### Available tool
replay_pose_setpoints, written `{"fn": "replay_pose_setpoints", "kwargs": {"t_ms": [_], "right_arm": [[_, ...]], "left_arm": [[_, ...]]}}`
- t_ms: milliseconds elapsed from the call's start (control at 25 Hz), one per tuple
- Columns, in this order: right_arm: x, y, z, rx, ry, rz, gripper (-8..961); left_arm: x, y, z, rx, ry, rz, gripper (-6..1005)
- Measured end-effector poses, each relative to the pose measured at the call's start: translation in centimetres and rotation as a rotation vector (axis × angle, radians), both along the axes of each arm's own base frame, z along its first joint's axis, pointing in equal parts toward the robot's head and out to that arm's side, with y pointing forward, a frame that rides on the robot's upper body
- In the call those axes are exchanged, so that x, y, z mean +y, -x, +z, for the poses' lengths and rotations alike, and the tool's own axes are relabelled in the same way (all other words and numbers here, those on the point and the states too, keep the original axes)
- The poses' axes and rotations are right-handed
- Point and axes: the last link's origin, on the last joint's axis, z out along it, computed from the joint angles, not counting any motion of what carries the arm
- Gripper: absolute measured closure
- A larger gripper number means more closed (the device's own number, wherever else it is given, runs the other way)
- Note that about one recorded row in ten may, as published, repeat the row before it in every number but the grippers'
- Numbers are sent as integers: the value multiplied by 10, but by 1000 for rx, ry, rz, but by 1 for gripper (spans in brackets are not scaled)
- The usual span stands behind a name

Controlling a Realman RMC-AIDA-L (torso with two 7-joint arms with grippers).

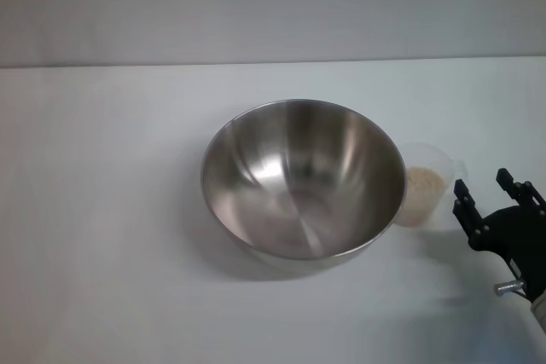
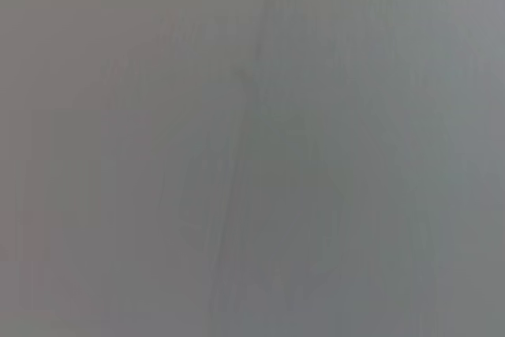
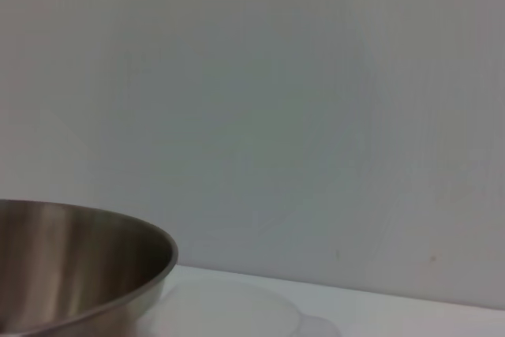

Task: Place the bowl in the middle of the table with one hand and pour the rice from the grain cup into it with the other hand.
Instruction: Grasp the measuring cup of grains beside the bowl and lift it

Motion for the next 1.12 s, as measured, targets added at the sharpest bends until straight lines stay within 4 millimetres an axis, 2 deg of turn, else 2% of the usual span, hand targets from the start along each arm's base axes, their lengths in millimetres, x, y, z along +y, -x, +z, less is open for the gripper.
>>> {"fn": "replay_pose_setpoints", "kwargs": {"t_ms": [1120], "right_arm": [[22,1,2,-37,21,-1,355]], "left_arm": [[4,-5,0,-7,-5,-13,186]]}}
